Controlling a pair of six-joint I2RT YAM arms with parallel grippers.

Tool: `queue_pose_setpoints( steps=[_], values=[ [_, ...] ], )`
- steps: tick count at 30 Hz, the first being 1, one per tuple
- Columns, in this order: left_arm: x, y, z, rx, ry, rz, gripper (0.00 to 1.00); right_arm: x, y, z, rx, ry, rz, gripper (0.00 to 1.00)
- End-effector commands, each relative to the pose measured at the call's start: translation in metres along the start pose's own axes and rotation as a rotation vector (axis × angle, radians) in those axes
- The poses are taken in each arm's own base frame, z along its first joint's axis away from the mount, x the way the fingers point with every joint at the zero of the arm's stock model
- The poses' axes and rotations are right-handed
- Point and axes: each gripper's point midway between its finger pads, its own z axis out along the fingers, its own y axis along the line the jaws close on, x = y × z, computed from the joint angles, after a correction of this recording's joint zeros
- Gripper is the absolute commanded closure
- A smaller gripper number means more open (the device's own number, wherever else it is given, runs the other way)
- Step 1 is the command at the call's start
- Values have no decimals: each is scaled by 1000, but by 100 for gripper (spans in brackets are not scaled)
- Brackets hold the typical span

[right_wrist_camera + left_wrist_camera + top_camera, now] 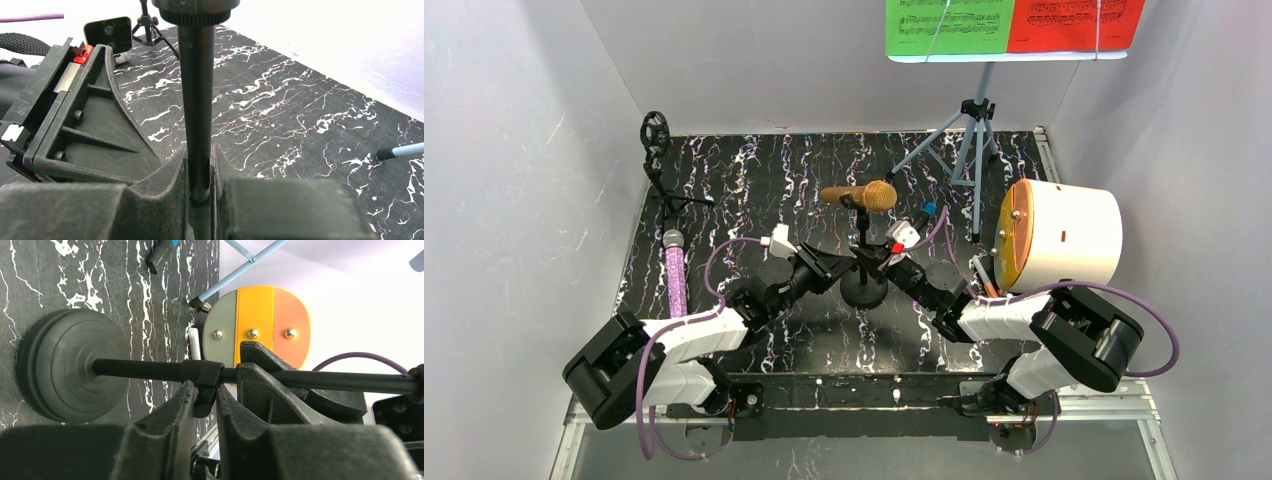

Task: Pack up the instrument practice props
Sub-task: Unscrew the knob on the microphone stand.

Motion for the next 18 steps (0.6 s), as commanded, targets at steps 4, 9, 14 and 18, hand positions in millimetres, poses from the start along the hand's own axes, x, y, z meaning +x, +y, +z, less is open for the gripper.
queue_pose_setpoints(
  steps=[4, 9, 14, 18],
  values=[
    [3, -4, -3, 36, -8, -99, 100, -13, 2, 7, -2, -44, -23, 99],
    [-2, -7, -5, 38, -29, -242, 100, -13, 1, 7, 0, -43, -23, 99],
    [-6, -17, -6, 52, -26, -452, 100, -13, 0, 8, 9, -41, -22, 99],
    [-8, -19, -4, 48, -29, -523, 100, -12, 0, 9, 13, -39, -23, 99]
  ],
)
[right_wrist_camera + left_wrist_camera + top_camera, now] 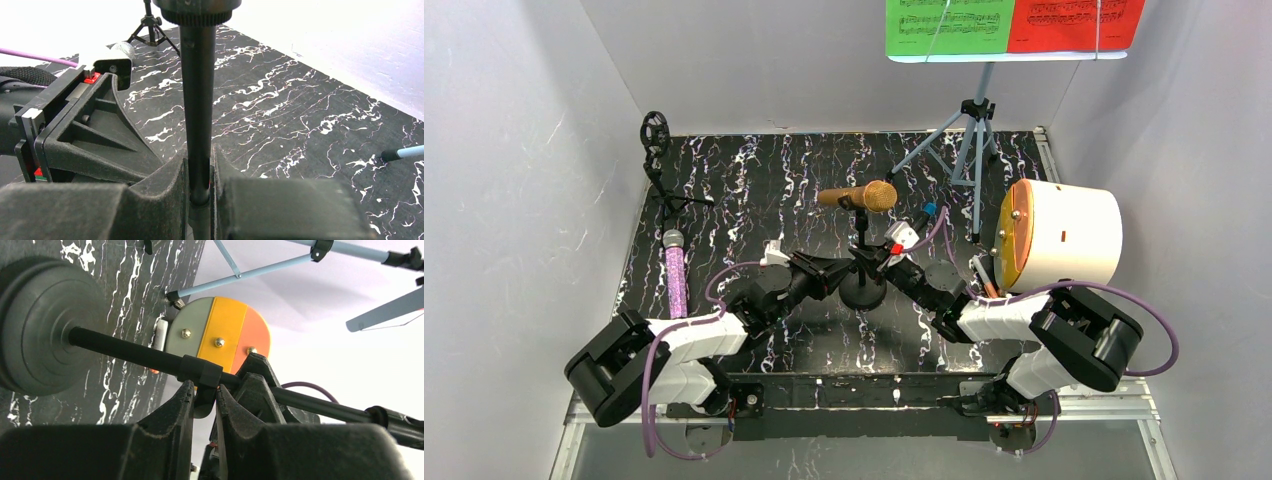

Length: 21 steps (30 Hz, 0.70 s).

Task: Pack up the instrument practice props
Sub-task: Unscrew the knob on the microphone stand.

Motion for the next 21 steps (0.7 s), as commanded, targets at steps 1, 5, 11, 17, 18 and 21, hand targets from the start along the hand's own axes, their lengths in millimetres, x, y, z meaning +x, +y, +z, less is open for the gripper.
queue_pose_setpoints(
  steps=[1, 5, 11, 17, 18, 21],
  values=[
    [-2, -20, 1, 49, -10, -182, 100, -12, -2, 9, 17, -37, -23, 99],
    [-2, -14, 2, 42, -19, -114, 97, -12, -3, 8, 21, -36, -26, 99],
    [-11, -8, -2, 43, -67, 138, 70, -12, -3, 9, 19, -35, -27, 99],
    [-18, -6, -8, 18, -85, 478, 48, -11, -2, 10, 17, -31, -27, 99],
    [-20, -5, -9, 16, -94, 555, 47, -10, -3, 10, 17, -29, -28, 99],
    [-29, -8, -13, 17, -118, 805, 45, -10, -3, 10, 17, -26, -29, 99]
  ],
)
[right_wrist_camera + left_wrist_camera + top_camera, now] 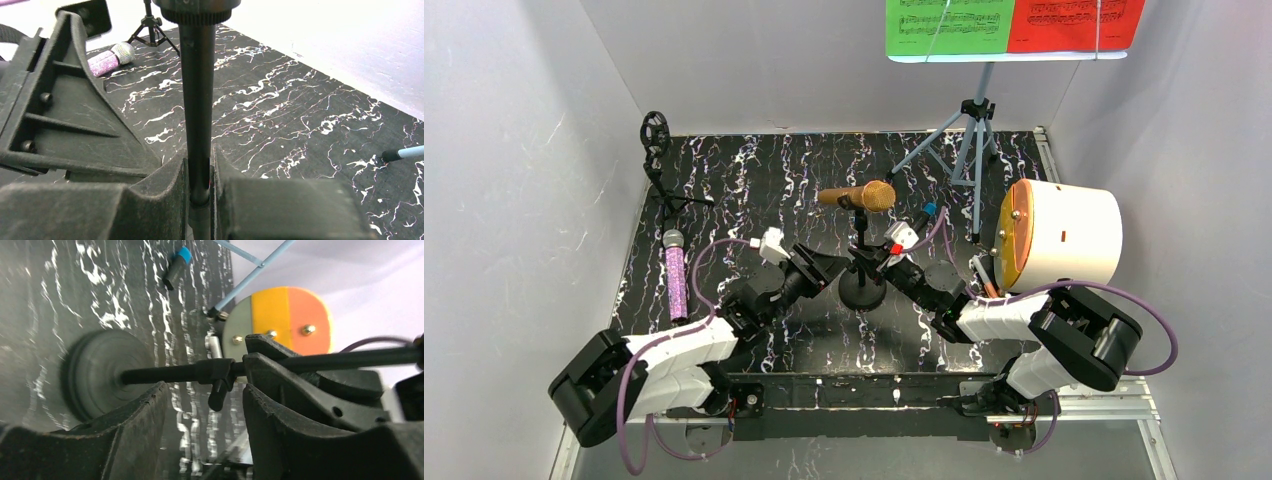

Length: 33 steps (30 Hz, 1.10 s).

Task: Pack up the instrument practice props
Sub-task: Unscrew the knob on the microphone stand.

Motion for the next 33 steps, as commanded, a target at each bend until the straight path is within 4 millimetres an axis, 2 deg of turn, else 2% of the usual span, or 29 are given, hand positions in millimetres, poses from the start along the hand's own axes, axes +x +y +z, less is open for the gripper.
queue_pose_setpoints(
  steps=[1, 5, 9, 14, 19, 25, 33],
  values=[
    [-23, 0, -3, -2, -70, 471, 45, -10, -2, 9, 11, -23, -31, 99],
    [-34, 2, -9, 41, -110, 812, 43, -10, 0, 10, 2, -24, -30, 99],
    [-35, -9, -13, 158, -138, 1082, 42, -10, 1, 11, -2, -24, -28, 99],
    [-16, -11, -12, 254, -107, 1357, 39, -9, 1, 11, -5, -22, -28, 99],
    [6, -10, -17, 297, -127, 1772, 35, -9, 3, 12, -13, -22, -25, 99],
    [1, -14, -14, 280, -214, 1937, 35, -9, 3, 12, -16, -19, -23, 99],
    [5, -21, -5, 305, -254, 1994, 42, -9, 3, 11, -13, -17, -24, 99]
  ],
)
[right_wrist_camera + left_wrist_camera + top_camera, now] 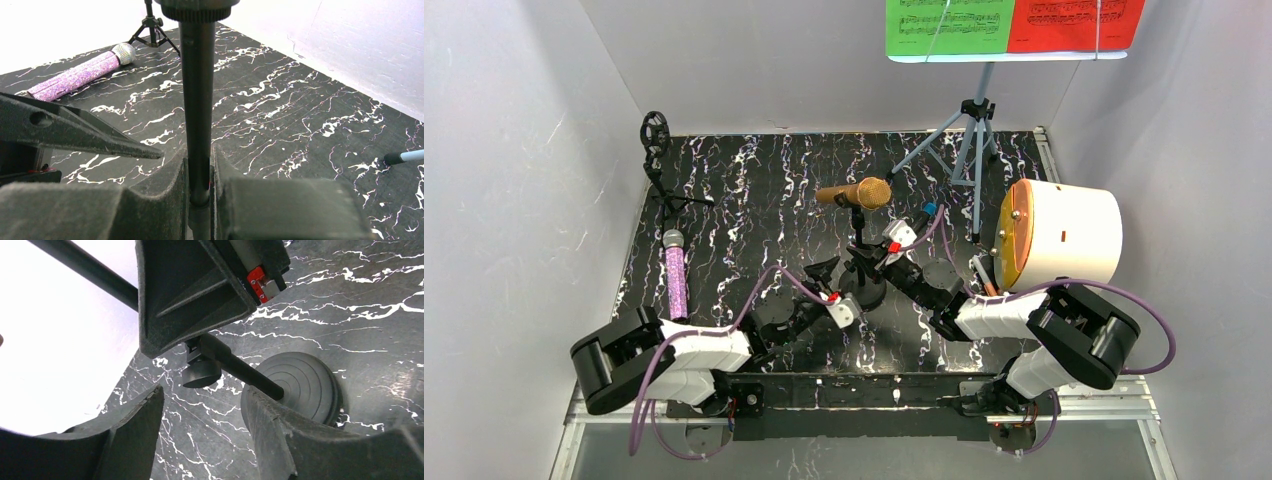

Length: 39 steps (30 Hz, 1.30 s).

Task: Pack up the instrument practice props
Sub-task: Unscrew the knob on the microphone stand.

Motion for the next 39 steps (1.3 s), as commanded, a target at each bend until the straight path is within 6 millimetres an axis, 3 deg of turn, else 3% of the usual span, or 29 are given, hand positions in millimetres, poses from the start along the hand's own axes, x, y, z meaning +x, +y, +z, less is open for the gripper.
queue_pose_setpoints(
  steps=[1, 6, 29, 31, 39],
  values=[
    [-19, 18, 5, -73, -72, 61, 44, -8, 1, 7, -3, -17, -25, 99],
    [-26, 16, 9, -62, -95, 58, 53, -9, 1, 8, -3, -20, -25, 99],
    [-15, -3, 22, 1, -63, 91, 63, -5, 2, 9, -7, -11, -22, 99],
    [-11, -3, 23, -4, -48, 87, 67, -4, 2, 9, -9, -9, -21, 99],
    [-7, 0, 21, -56, 0, -147, 100, -4, 2, 10, -8, -9, -20, 99]
  ],
)
